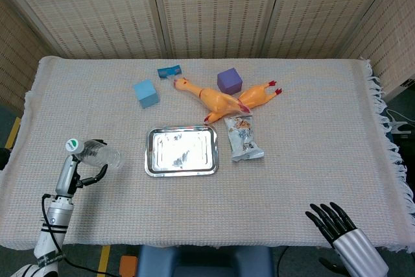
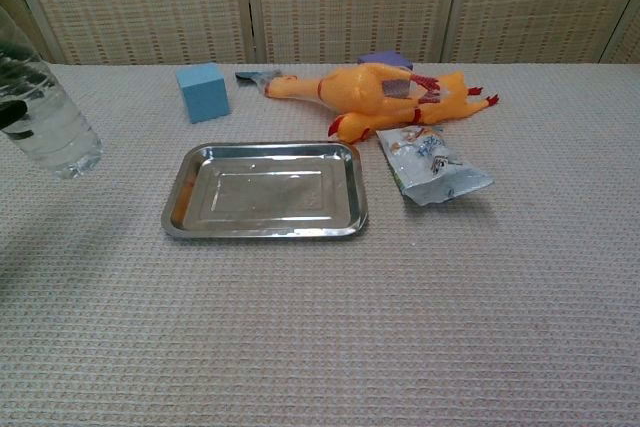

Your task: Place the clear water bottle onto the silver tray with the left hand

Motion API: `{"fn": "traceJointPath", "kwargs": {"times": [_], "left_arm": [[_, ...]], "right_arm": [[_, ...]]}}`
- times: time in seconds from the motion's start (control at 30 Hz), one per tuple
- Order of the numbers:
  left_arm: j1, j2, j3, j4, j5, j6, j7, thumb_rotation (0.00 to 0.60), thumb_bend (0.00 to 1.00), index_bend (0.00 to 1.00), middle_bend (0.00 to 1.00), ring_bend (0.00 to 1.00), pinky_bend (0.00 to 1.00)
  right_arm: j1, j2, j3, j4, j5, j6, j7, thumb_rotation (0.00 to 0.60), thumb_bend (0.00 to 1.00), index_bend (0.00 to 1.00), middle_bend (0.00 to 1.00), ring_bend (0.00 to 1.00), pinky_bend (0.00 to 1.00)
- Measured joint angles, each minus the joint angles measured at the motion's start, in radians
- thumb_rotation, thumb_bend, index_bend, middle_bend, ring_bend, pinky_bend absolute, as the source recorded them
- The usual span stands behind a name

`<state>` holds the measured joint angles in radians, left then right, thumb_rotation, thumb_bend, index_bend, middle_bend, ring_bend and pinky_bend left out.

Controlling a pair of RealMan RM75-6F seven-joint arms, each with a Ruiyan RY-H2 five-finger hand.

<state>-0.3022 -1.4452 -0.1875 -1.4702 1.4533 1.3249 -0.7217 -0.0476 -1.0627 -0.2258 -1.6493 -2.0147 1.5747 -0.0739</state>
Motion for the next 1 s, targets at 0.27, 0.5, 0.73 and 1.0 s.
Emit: {"fn": "traceJointPath", "kwargs": {"times": [0.27, 0.5, 0.73, 1.0], "left_arm": [[0.015, -0.018, 0.079, 0.05, -0.025, -0.074, 0.049, 0.6, 0.46, 0.24, 0.27, 0.19, 0.36], [0.007, -0.044, 0.093, 0.135, 0.005, -0.08, -0.018, 0.6, 0.46, 0.24, 0.27, 0.19, 0.36], [-0.008, 0.052, 0.057, -0.19, 0.05, -0.016, 0.162, 0.6, 0.46, 0.24, 0.26, 0.18, 0.36], [0.006, 0.036, 0.107, -0.206, 0.039, -0.035, 0.226, 0.6, 0.46, 0.24, 0.26, 0.17, 0.34]], "right_arm": [[0.0, -0.007, -0.005, -0.005, -0.003, -0.006, -0.019, 0.6, 0.0, 0.0, 0.0, 0.0, 0.0], [-0.006, -0.004, -0.014, 0.001, -0.024, 0.019, -0.009, 0.6, 0.0, 0.0, 0.0, 0.0, 0.0], [-0.004, -0.003, -0.017, 0.001, -0.025, 0.013, -0.011, 0.6, 0.0, 0.0, 0.0, 0.0, 0.0], [-0.011, -0.007, -0.02, 0.004, -0.035, 0.026, -0.021, 0.6, 0.0, 0.0, 0.0, 0.0, 0.0]]}}
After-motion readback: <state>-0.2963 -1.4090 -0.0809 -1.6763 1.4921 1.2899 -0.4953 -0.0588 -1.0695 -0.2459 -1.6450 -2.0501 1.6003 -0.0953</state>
